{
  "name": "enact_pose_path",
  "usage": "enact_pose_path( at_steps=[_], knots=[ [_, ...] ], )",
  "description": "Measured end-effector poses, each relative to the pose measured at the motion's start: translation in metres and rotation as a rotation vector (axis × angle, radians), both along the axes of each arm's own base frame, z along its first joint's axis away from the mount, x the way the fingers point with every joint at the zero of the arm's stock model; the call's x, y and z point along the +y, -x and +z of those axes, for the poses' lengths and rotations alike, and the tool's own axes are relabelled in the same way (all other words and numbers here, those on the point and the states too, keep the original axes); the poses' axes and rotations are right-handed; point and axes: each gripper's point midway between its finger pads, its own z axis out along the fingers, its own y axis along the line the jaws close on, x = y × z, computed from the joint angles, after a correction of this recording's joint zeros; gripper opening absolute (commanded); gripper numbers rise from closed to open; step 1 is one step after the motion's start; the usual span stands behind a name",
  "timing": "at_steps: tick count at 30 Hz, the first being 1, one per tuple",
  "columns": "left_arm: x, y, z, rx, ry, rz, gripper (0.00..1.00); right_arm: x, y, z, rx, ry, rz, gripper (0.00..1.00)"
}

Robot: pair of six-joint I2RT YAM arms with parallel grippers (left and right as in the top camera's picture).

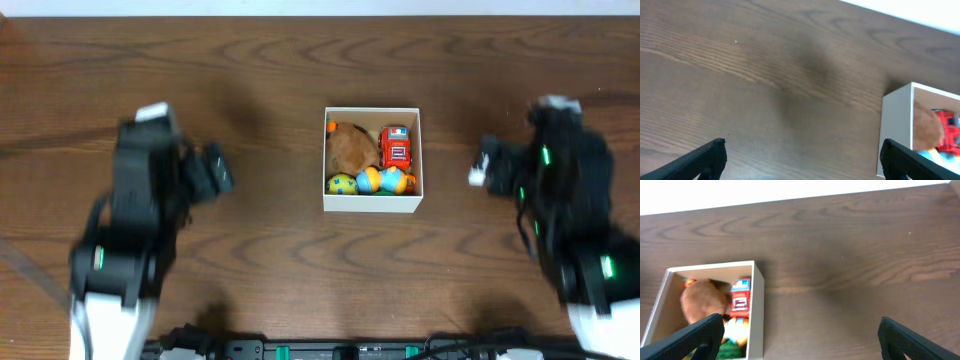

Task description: Pack container

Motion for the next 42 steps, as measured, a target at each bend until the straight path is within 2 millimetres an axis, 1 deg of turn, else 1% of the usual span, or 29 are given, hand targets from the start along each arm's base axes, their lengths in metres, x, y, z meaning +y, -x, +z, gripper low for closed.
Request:
enact_pose_path(
  at_steps=[2, 4, 6, 8, 9, 11, 13, 16, 22, 29, 34, 39, 42],
  knots=[
    [0.003, 0.021, -0.007, -0.045, 0.008, -0.003, 0.98, -0.003, 0.020, -0.008, -0.025, -0.001, -0.004, 0.99],
    [0.006, 0.045, -0.021, -0.068, 0.013, -0.004, 0.98, -0.006, 0.040, -0.027, -0.015, 0.000, -0.010, 0.99],
    [0.008, 0.064, -0.031, -0.093, 0.018, -0.006, 0.98, -0.009, 0.059, -0.050, 0.007, -0.004, -0.017, 0.99],
    [0.010, 0.081, -0.039, -0.119, 0.023, -0.006, 0.98, -0.013, 0.076, -0.069, 0.019, -0.011, -0.029, 0.99],
    [0.011, 0.085, -0.041, -0.129, 0.024, -0.006, 0.98, -0.015, 0.083, -0.077, 0.019, -0.014, -0.033, 0.99],
    [0.012, 0.092, -0.041, -0.164, 0.031, -0.008, 0.98, -0.018, 0.091, -0.085, 0.002, -0.023, -0.040, 0.99],
    [0.012, 0.096, -0.039, -0.192, 0.035, -0.008, 0.98, -0.019, 0.096, -0.085, -0.026, -0.035, -0.045, 0.99],
    [0.012, 0.098, -0.037, -0.205, 0.039, -0.006, 0.98, -0.019, 0.098, -0.080, -0.056, -0.045, -0.046, 0.99],
    [0.013, 0.100, -0.042, -0.183, 0.036, -0.006, 0.98, -0.020, 0.099, -0.081, -0.052, -0.047, -0.049, 0.99],
    [0.013, 0.100, -0.042, -0.181, 0.036, -0.007, 0.98, -0.020, 0.100, -0.083, -0.045, -0.045, -0.049, 0.99],
    [0.013, 0.101, -0.043, -0.181, 0.035, -0.006, 0.98, -0.022, 0.108, -0.095, 0.014, -0.030, -0.051, 0.99],
    [0.013, 0.101, -0.043, -0.181, 0.035, -0.006, 0.98, -0.022, 0.107, -0.092, -0.002, -0.026, -0.047, 0.99],
    [0.013, 0.100, -0.043, -0.180, 0.035, -0.006, 0.98, -0.021, 0.103, -0.081, -0.082, -0.007, -0.016, 0.99]
  ],
)
